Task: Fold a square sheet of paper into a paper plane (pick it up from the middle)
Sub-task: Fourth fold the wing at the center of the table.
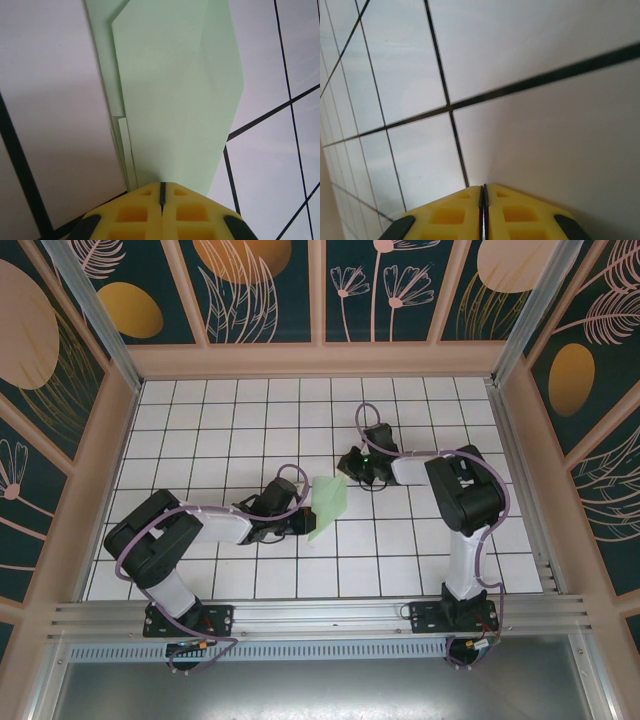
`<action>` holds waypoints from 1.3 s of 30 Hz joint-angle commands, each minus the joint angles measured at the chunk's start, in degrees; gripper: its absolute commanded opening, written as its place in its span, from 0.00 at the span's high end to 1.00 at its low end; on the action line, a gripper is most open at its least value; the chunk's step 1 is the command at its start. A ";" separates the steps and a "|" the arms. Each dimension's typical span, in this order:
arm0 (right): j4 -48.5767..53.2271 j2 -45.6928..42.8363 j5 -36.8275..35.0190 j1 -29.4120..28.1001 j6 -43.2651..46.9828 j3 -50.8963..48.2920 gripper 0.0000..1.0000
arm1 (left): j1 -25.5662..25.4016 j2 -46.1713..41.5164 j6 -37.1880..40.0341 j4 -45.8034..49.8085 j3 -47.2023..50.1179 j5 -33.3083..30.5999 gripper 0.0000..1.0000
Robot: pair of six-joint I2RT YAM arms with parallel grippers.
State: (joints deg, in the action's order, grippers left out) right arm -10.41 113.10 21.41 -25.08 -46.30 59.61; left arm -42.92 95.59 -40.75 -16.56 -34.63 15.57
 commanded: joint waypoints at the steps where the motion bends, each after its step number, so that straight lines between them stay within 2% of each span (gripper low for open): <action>1: 2.78 -0.80 -4.54 1.44 2.97 1.40 0.86 | 0.37 2.94 1.08 15.77 4.50 -4.06 0.98; 6: 3.11 -8.30 -4.13 0.26 3.51 -0.51 0.84 | 0.36 1.38 1.38 15.80 3.96 -3.71 0.98; 12: 0.13 -13.03 -1.96 -5.86 1.84 -5.73 0.87 | 0.35 1.08 2.07 16.12 3.21 -3.28 0.98; 16: -4.74 -13.04 -0.71 -10.02 -1.25 -9.73 0.89 | 0.33 0.65 2.41 16.27 2.63 -2.57 0.97; 21: -9.18 -10.54 0.40 -11.29 -3.85 -13.11 0.90 | 0.32 0.47 2.58 16.75 1.94 -2.57 0.97; 30: -6.66 -5.53 -1.89 -11.39 -3.54 -13.86 0.91 | 0.34 -1.00 3.31 17.55 1.76 -1.58 0.95; 34: -6.23 -5.69 -3.47 -11.43 -4.15 -15.86 0.91 | 0.29 -5.32 2.75 20.62 0.84 -1.75 0.93; 39: -6.30 -6.14 -3.52 -11.43 -4.09 -16.64 0.92 | 0.39 -15.74 0.73 25.28 -4.56 -3.50 0.84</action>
State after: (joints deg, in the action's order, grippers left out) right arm -20.47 105.78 21.04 -36.49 -50.11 45.23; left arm -42.81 84.55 -39.35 1.89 -35.51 13.89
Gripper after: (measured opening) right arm 0.087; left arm 0.152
